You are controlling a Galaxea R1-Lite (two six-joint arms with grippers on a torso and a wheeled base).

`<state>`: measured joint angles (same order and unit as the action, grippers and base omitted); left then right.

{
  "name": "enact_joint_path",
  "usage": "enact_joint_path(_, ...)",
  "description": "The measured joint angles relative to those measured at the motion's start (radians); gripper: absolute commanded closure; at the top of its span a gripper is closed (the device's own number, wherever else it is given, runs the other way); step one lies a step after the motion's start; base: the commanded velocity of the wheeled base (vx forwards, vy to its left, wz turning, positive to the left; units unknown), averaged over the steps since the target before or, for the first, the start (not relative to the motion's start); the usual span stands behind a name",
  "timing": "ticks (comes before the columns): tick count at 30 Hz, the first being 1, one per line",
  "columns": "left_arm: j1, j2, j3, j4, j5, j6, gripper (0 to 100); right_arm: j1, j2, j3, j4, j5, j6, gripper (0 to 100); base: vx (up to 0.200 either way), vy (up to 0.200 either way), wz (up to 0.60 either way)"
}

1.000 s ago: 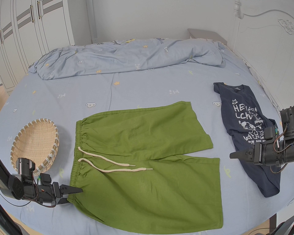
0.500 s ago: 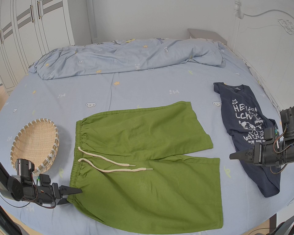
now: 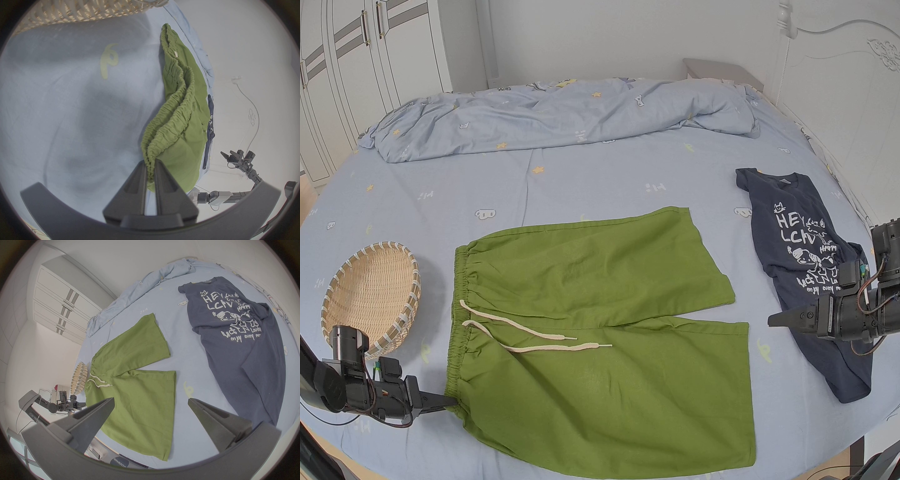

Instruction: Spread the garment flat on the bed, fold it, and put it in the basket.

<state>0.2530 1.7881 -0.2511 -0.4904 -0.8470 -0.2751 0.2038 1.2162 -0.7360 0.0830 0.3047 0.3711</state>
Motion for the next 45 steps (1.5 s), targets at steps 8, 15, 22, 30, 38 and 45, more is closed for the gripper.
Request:
enact_joint_path(8,0.031,-0.044,0.055,0.0,0.007,0.059,100,0.0,0.0,0.006,0.001,0.003,0.0,0,0.0,0.0,0.0)
enact_joint_path(15,0.097,-0.099,0.135,0.0,0.009,0.13,100,0.005,0.0,0.074,0.004,0.04,-0.021,0,0.0,0.0,0.0)
enact_joint_path(22,0.127,-0.119,0.158,0.001,0.009,0.141,100,0.006,0.012,0.216,0.003,0.155,-0.067,0,0.0,0.0,0.0)
enact_joint_path(30,0.14,-0.124,0.16,0.001,0.009,0.144,100,0.016,0.057,0.36,-0.011,0.284,-0.122,0,0.0,0.0,0.0)
enact_joint_path(38,0.145,-0.129,0.159,-0.004,0.01,0.144,100,0.032,0.192,0.452,-0.229,0.298,-0.153,0,0.0,0.0,0.0)
enact_joint_path(45,0.146,-0.13,0.157,-0.008,0.01,0.144,100,0.072,0.305,0.513,-0.351,0.306,-0.15,0,0.0,0.0,0.0)
